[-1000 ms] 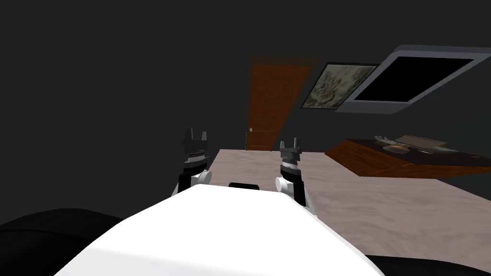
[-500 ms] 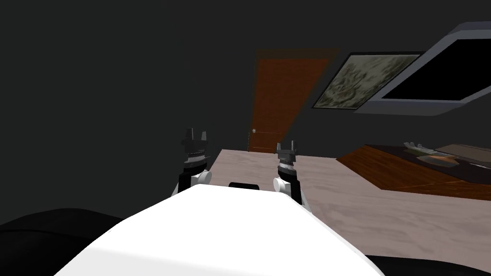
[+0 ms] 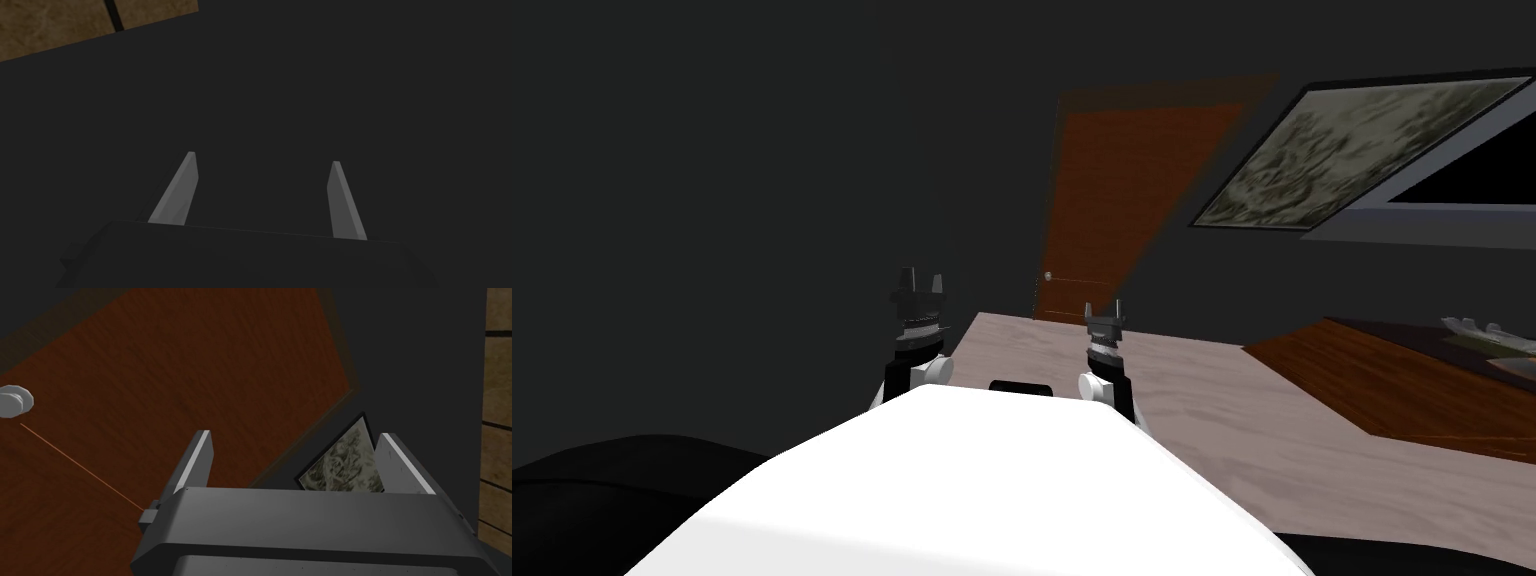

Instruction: Pull the door open

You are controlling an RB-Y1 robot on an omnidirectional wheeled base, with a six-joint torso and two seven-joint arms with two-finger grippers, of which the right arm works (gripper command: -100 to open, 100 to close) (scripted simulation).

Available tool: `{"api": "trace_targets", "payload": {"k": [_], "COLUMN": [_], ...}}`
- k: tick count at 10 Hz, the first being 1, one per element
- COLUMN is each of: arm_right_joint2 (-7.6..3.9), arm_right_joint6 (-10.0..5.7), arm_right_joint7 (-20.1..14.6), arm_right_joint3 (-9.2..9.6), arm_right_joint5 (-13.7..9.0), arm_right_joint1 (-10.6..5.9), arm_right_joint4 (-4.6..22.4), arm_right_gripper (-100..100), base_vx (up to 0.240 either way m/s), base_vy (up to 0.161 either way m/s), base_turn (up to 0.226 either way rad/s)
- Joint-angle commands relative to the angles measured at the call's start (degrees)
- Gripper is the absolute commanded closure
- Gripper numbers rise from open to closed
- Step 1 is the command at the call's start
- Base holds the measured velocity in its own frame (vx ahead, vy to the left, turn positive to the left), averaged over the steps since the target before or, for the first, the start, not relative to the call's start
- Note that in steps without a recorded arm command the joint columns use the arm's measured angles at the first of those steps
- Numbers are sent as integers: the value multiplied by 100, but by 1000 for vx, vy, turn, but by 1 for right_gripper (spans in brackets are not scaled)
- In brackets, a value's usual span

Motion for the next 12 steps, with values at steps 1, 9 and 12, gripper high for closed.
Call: {"api": "trace_targets", "payload": {"k": [1,9,12], "arm_right_joint2": [-62,-346,-454], "arm_right_joint6": [-102,-622,-826], "arm_right_joint7": [-131,-774,-1027], "arm_right_joint3": [62,427,571], "arm_right_joint5": [-180,-1133,-1508], "arm_right_joint1": [-9,-93,-126], "arm_right_joint4": [152,992,1322], "arm_right_gripper": [-100,-100,-100], "base_vx": [98,97,105], "base_vy": [-4,-8,-7], "base_turn": [116,117,124]}}
